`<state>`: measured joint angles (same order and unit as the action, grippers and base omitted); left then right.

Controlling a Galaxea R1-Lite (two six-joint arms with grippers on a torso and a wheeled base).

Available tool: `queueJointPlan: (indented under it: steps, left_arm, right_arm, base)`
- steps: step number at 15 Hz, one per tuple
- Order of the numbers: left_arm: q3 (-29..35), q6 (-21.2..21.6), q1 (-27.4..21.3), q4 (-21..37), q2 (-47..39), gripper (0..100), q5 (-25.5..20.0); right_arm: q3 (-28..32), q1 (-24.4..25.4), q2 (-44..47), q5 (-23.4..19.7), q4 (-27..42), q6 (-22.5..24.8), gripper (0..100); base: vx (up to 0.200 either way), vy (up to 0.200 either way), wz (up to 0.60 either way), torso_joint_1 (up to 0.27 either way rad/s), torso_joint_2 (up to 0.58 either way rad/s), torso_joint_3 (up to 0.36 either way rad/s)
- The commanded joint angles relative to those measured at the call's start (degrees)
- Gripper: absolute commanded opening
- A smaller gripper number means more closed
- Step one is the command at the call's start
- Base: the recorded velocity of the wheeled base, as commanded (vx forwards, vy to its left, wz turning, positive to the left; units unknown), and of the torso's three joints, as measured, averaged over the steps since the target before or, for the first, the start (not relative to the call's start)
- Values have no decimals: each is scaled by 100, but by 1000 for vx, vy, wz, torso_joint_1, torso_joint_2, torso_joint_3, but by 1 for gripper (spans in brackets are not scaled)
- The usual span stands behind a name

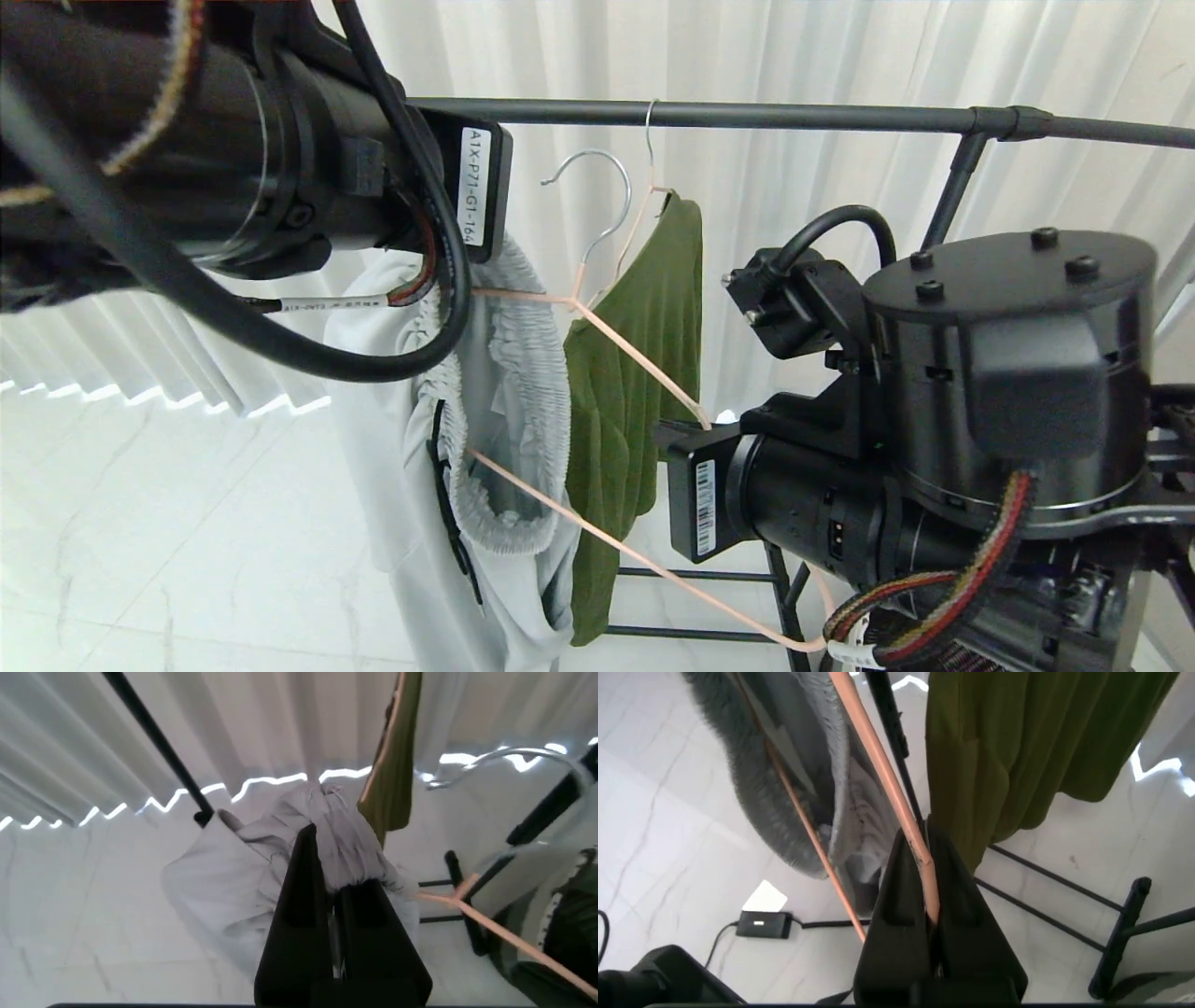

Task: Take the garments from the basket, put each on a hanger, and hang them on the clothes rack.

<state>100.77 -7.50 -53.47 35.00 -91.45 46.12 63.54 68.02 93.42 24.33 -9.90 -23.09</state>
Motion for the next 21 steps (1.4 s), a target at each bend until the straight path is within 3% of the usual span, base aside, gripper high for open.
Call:
queueJointPlan:
  steps: [1, 4, 7, 13, 21]
  left_arm:
    - [31, -33, -217, -2, 14, 0, -6]
    - [22, -279, -621, -2, 14, 0, -6]
    - [4, -287, -665, 7, 22, 0, 3]
    - [92, -287, -683, -2, -4, 0, 3]
    - [4, -296, -920, -19, -13, 0, 20]
  right_arm:
    - [1, 0, 54, 1, -12, -3, 0]
    - [-8, -70, -25, 19, -21, 85, 0]
    - [-96, -140, -245, 19, -241, 349, 0]
    - [-852, -588, -764, -324, -1322, 1694, 0]
    - [-861, -764, -720, -324, -2095, 2010, 0]
  base:
    - [0, 0, 0, 0, 0, 0]
    - [0, 0, 0, 0, 0, 0]
    - [0, 0, 0, 0, 0, 0]
    - [0, 0, 0, 0, 0, 0]
    - [0, 0, 0, 0, 0, 0]
